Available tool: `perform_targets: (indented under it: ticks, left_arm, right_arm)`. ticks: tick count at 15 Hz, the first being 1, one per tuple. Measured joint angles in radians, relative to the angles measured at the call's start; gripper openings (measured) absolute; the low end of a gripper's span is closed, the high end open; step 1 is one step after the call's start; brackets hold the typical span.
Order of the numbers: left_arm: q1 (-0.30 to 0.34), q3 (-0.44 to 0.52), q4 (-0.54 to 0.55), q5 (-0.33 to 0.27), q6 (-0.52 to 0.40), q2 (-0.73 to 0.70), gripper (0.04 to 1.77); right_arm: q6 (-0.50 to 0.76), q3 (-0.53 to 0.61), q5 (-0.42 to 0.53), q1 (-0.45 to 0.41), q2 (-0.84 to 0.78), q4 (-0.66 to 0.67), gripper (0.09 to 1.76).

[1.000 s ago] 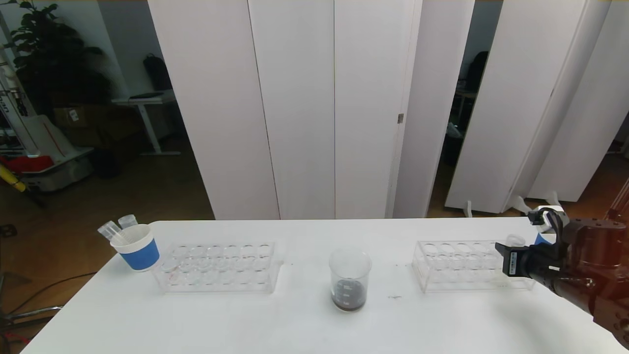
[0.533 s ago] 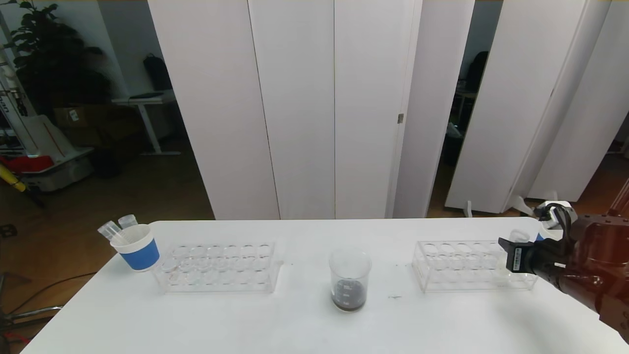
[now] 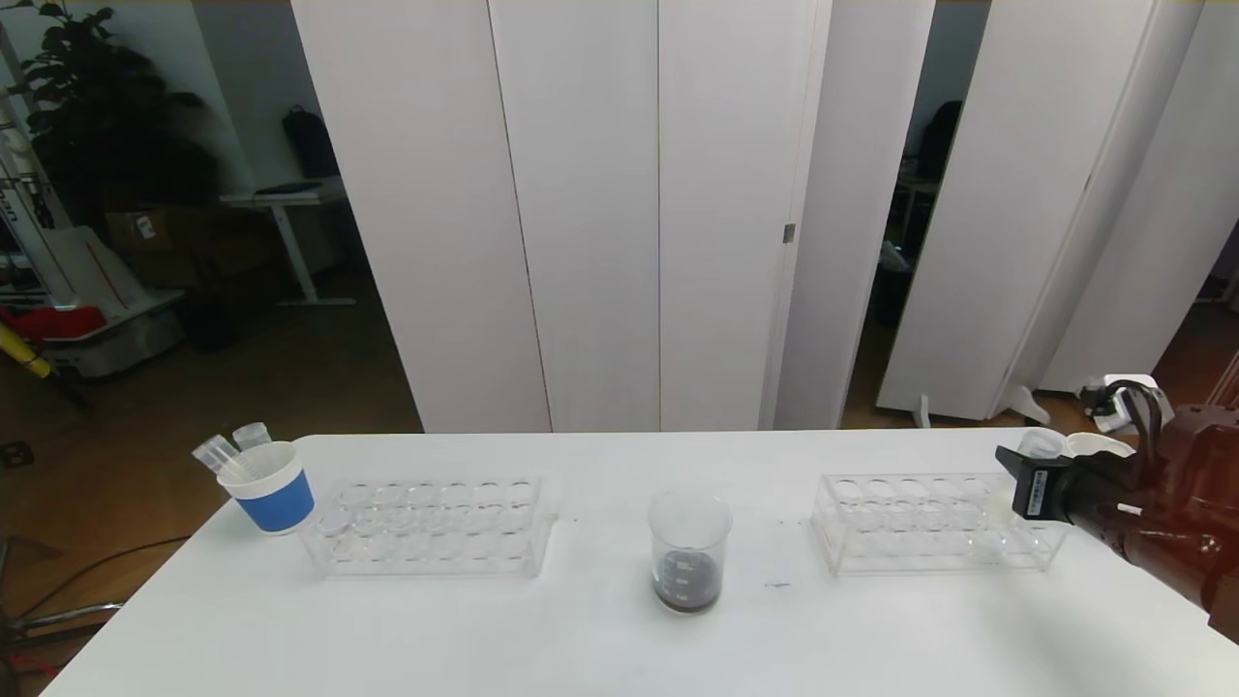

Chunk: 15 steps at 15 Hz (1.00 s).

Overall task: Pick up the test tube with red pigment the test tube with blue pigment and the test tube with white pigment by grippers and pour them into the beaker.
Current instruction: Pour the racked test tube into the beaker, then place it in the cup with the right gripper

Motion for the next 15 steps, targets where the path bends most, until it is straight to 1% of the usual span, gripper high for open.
perform_targets:
  ticks: [3, 6, 8, 10, 12, 15]
  left_arm:
    - [0.000, 0.000, 0.000, 0.000, 0.000, 0.000, 1.74]
    - [0.000, 0.000, 0.000, 0.000, 0.000, 0.000, 1.74]
    - [0.000, 0.000, 0.000, 0.000, 0.000, 0.000, 1.74]
    - [0.000, 0.000, 0.000, 0.000, 0.000, 0.000, 1.74]
    - [0.000, 0.000, 0.000, 0.000, 0.000, 0.000, 1.74]
    - [0.000, 0.000, 0.000, 0.000, 0.000, 0.000, 1.74]
  right_arm:
    - [0.001, -0.016, 0.058, -0.023, -0.037, 0.027, 0.57]
    - [0.001, -0.068, 0.084, -0.054, -0.079, 0.120, 0.57]
    - [0.000, -0.124, 0.102, -0.066, -0.097, 0.172, 0.57]
    - [0.001, -0.201, 0.119, -0.069, -0.107, 0.241, 0.57]
    - [0.001, -0.301, 0.152, -0.069, -0.110, 0.348, 0.57]
    - [0.006, -0.492, 0.245, -0.066, -0.102, 0.546, 0.57]
